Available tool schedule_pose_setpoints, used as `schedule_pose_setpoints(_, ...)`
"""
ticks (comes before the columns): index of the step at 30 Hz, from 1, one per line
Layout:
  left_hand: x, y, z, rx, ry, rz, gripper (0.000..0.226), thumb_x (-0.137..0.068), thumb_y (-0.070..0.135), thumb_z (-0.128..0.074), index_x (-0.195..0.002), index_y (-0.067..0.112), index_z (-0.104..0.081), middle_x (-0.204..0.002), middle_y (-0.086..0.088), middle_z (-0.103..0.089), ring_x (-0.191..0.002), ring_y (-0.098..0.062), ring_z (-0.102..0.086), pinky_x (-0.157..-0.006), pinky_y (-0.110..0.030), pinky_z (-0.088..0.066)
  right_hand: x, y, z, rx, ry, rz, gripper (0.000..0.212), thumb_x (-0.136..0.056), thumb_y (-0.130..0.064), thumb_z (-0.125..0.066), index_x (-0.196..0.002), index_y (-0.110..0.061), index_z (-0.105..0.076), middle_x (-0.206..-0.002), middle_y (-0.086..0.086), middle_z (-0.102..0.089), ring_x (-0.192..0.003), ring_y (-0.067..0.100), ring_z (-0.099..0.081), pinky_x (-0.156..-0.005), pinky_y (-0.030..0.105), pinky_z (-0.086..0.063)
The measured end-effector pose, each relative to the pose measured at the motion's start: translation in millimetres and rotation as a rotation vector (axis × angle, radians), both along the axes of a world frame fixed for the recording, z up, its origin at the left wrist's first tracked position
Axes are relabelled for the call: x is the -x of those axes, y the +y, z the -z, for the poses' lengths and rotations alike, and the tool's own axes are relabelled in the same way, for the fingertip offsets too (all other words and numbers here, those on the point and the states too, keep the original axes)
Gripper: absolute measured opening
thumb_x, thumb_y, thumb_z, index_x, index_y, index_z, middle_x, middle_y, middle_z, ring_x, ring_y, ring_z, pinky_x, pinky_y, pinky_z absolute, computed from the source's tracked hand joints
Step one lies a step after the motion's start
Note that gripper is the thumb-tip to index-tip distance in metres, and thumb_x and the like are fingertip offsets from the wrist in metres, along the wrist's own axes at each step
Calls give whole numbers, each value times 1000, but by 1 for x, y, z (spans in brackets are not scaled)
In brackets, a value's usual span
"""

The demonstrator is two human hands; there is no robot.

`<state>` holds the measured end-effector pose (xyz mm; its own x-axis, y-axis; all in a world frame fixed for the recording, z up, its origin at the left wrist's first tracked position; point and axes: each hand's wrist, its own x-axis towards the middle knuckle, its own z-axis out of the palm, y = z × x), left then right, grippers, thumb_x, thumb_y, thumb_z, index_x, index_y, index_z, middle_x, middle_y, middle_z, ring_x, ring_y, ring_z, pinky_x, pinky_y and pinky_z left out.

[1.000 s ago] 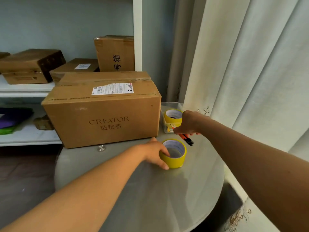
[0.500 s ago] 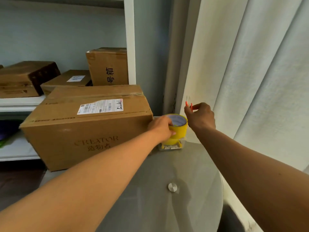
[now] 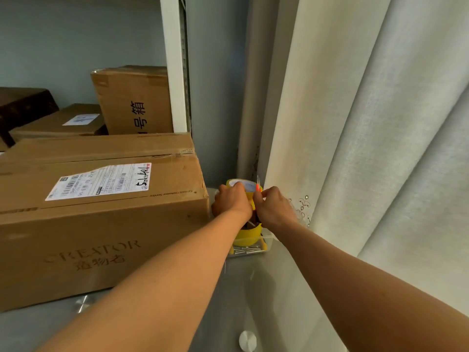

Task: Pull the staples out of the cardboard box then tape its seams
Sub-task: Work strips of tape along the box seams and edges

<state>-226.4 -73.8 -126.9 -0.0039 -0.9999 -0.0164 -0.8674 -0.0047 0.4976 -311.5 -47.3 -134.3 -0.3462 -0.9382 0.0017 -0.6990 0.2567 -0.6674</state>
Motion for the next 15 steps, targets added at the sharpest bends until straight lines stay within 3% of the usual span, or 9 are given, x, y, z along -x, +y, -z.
schedule_pose_setpoints(4,1,-8,3,-39,25,-19,44,-93,32,-56,-133,20,-43,-135,-14,-35,-121,-33,-42,-95,-39,-42,-1,3,-2,2,200,-72,44,-100,-49,-28,-119,-14,-45,-115,11,-61,-103,29,-58,-78,38,-43)
schedule_pose_setpoints(7,0,-15,4,-40,57,5,46,-92,28,-59,-133,19,-42,-134,-15,-36,-118,-33,-46,-95,-39,-43,-2,0,-1,31,242,-71,42,-99,-52,-29,-118,-18,-44,-111,8,-62,-100,27,-59,-78,39,-46)
schedule_pose_setpoints(11,-2,-18,10,11,149,-8,35,-96,21,-52,-130,18,-42,-131,-13,-39,-112,-30,-51,-89,-34,-43,4,-11,8,21,31,82,44,-98,-53,-32,-117,-16,-46,-105,8,-64,-92,26,-63,-81,41,-52)
schedule_pose_setpoints(15,-6,-13,19,54,152,-29,34,-99,23,-46,-132,16,-43,-132,-14,-39,-113,-30,-51,-89,-32,-43,2,-15,15,-30,-92,142,52,-97,-50,-34,-104,-7,-61,-98,12,-65,-88,29,-63,-77,36,-51)
